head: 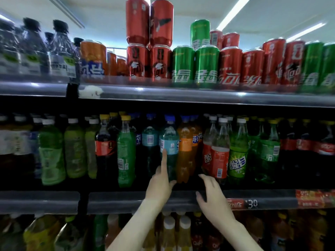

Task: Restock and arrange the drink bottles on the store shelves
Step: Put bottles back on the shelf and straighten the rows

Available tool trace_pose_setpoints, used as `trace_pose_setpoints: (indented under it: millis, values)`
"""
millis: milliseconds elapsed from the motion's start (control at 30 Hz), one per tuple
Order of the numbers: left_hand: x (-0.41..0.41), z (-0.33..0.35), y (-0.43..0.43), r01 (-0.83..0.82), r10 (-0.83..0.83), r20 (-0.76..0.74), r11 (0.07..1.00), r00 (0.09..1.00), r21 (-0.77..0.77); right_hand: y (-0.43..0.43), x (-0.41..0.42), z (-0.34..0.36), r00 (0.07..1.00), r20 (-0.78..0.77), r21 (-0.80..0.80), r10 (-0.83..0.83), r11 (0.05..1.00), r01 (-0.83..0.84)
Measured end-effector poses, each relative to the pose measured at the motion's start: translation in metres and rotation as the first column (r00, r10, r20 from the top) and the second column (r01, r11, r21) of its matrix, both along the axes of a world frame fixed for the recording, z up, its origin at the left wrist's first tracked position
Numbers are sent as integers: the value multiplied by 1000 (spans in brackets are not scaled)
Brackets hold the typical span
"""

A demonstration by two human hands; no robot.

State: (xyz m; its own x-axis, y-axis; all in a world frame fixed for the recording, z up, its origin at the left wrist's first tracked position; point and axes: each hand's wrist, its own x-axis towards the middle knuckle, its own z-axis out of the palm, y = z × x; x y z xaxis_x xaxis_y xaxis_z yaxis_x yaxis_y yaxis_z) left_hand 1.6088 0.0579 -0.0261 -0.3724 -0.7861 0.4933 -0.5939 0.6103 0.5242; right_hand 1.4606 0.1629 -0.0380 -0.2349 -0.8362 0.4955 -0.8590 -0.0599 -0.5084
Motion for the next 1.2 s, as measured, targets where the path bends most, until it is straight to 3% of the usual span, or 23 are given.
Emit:
trace_pose_setpoints:
  millis: [133, 233, 300, 367, 433, 533, 800, 933, 1067, 1133, 1200]
  values:
    - [14, 4, -2, 63, -63, 28, 998, 998, 17, -17, 13, 13, 999, 34, -9, 23, 1000, -23]
    - [28, 7, 4, -84, 79, -37, 980, 996, -180, -26, 25, 16, 997, 35, -31, 76, 997, -74]
    - [43, 11, -1, -281, 258, -113, 859, 960, -427, -29, 31, 15, 993, 38, -35, 116, 993, -114]
    - [60, 18, -12, -446, 433, -150, 742, 889, -501, -32, 34, 17, 986, 63, -26, 153, 988, -151]
    - [71, 31, -19, -493, 514, -101, 722, 852, -485, -33, 36, 19, 981, 72, -29, 183, 983, -181]
    - [71, 51, -28, -493, 528, -3, 791, 849, -362, -33, 35, 24, 972, 97, -39, 215, 976, -213]
    - [50, 75, -32, -665, 660, -93, 728, 746, -167, -22, 27, 26, 964, 104, -82, 244, 968, -236]
    - [45, 70, -22, -586, 550, -240, 802, 800, -114, -17, 25, 23, 969, 78, -122, 236, 966, -226]
    - [51, 44, 0, -378, 258, -460, 906, 849, -190, -4, 28, 21, 966, 57, -183, 250, 954, -236]
    - [57, 30, 14, -340, 104, -523, 861, 846, -378, 4, 33, 23, 955, 42, -223, 294, 935, -278]
    - [61, 24, 27, -309, -61, -512, 734, 857, -605, 10, 40, 26, 933, 35, -274, 358, 901, -335]
